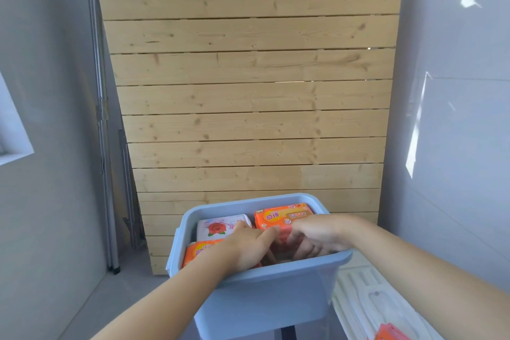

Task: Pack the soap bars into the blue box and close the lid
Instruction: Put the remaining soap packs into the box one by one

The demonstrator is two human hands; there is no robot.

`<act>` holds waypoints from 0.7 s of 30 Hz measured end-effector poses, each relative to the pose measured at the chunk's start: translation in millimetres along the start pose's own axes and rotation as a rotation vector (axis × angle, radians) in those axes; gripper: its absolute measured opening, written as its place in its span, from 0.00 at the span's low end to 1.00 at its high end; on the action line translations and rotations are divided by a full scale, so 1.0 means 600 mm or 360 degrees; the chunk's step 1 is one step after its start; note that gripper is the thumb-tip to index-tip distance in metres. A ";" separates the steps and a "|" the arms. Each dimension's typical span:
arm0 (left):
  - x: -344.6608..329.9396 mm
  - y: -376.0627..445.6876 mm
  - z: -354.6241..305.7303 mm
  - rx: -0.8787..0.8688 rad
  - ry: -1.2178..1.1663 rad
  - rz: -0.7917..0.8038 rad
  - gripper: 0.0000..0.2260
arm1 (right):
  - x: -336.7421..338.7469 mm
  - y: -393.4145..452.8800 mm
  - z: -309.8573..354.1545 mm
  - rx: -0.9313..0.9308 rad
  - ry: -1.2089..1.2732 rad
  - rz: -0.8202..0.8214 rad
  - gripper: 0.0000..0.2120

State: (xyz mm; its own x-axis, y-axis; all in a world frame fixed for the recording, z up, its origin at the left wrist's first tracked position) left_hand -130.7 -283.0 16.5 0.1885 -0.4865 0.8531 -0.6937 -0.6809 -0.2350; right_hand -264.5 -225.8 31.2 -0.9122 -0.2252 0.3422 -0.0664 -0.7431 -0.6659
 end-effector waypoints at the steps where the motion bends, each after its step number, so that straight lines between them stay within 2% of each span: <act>1: 0.002 -0.003 0.001 -0.0080 -0.0130 -0.0040 0.25 | 0.005 -0.005 0.003 0.0088 0.0055 -0.0080 0.21; 3: 0.014 -0.011 0.000 -0.0169 -0.0382 -0.0191 0.25 | 0.010 -0.019 0.009 0.0258 0.0125 -0.0186 0.20; 5: 0.028 -0.017 -0.001 -0.0213 -0.0447 -0.0426 0.24 | 0.012 -0.035 0.014 0.0453 0.0147 -0.0274 0.19; 8: 0.035 -0.034 -0.010 -0.0254 -0.0391 -0.0619 0.22 | 0.016 -0.066 0.008 0.0766 0.0070 -0.0512 0.16; 14: 0.019 -0.104 -0.080 -0.0438 -0.0079 -0.0855 0.23 | -0.002 -0.144 -0.052 0.1135 -0.0021 -0.0874 0.10; 17: -0.007 -0.133 -0.121 -0.0563 0.0016 -0.0965 0.20 | -0.011 -0.176 -0.099 0.1215 0.0017 -0.1015 0.12; 21: -0.082 -0.137 -0.155 -0.0618 -0.0050 -0.0781 0.17 | -0.020 -0.185 -0.189 0.1051 -0.0047 -0.1055 0.11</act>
State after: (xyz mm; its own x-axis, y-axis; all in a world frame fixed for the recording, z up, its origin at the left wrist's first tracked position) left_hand -147.6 -152.1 37.4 0.5653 -0.1876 0.8033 -0.7222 -0.5832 0.3720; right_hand -292.1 -69.4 26.0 -0.7589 0.3636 0.5402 -0.3179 -0.9309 0.1800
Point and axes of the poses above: each hand's wrist, its own y-axis towards the middle knuckle, its own x-axis out of the back of the hand, z = x × y, the point moved 4 cm from there along y, towards the middle knuckle, and after that the axes turned 13 degrees about y, right-handed, at the moved point
